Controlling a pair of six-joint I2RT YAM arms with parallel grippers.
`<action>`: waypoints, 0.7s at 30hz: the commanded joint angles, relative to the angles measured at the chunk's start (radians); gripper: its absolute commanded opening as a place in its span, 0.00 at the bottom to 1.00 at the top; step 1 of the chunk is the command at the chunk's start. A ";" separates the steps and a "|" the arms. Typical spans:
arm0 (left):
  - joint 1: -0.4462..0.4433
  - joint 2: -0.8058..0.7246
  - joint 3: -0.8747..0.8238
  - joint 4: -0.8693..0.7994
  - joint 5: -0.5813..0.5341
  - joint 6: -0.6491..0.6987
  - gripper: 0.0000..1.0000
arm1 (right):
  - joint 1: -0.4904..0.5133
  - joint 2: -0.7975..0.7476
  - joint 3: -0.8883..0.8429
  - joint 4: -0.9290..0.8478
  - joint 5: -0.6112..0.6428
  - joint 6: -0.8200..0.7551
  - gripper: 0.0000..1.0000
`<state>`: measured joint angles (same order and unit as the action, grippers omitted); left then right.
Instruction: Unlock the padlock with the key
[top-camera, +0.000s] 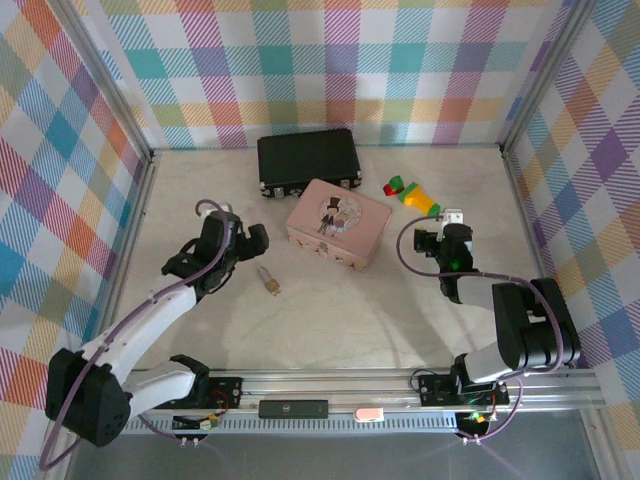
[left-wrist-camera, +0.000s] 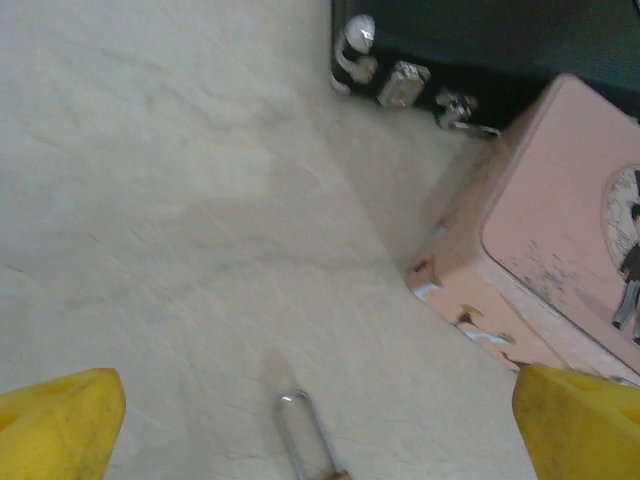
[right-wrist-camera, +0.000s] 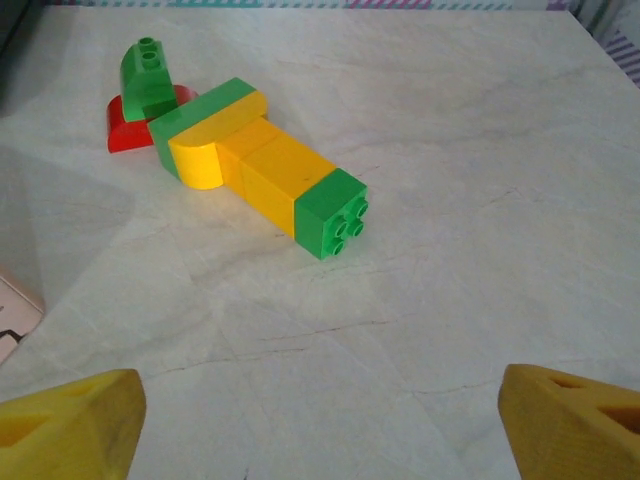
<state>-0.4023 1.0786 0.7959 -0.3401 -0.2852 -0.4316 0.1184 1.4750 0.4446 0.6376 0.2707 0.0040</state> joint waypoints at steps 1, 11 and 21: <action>0.049 -0.065 -0.094 0.020 -0.119 0.147 0.99 | -0.044 0.021 -0.023 0.157 -0.090 -0.001 0.96; 0.135 -0.147 -0.386 0.414 -0.325 0.283 0.99 | -0.098 0.060 -0.053 0.231 -0.143 0.045 0.99; 0.214 0.079 -0.596 1.120 -0.167 0.448 0.98 | -0.098 0.056 -0.050 0.219 -0.148 0.043 0.99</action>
<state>-0.2165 1.1152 0.2344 0.4492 -0.5148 -0.0414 0.0170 1.5330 0.3920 0.8230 0.1436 0.0406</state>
